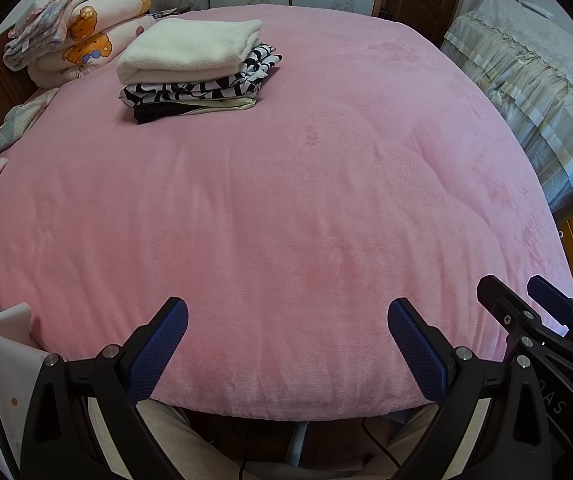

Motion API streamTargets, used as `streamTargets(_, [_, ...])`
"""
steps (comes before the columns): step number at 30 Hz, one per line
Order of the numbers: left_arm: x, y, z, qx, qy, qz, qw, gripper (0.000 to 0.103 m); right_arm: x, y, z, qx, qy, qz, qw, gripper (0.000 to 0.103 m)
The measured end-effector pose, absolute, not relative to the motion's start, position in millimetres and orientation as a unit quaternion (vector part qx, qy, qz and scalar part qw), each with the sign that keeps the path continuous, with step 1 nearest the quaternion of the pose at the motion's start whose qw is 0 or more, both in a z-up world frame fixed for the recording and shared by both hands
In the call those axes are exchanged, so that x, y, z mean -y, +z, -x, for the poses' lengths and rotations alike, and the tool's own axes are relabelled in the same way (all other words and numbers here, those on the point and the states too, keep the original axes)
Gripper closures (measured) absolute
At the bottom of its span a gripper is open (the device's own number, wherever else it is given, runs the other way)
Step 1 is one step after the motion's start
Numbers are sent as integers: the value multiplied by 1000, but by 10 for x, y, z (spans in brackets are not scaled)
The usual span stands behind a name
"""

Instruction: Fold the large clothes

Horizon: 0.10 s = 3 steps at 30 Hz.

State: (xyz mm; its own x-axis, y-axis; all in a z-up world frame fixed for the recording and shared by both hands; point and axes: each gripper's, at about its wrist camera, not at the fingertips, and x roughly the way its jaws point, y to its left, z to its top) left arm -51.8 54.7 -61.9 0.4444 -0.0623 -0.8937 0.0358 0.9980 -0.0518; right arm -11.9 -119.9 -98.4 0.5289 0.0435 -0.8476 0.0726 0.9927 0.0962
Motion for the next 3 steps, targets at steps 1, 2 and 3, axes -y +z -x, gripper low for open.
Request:
streamTargets(1, [-547, -618, 519, -526, -28, 12, 850, 4, 1200, -991, 120, -485, -8, -59, 872, 31])
streamTargets(2, [-546, -615, 513, -526, -29, 12, 850, 4, 1200, -988, 120, -485, -8, -60, 872, 31])
streamTargets(3, [-547, -616, 512, -526, -29, 12, 850, 4, 1201, -992, 121, -485, -8, -60, 872, 31])
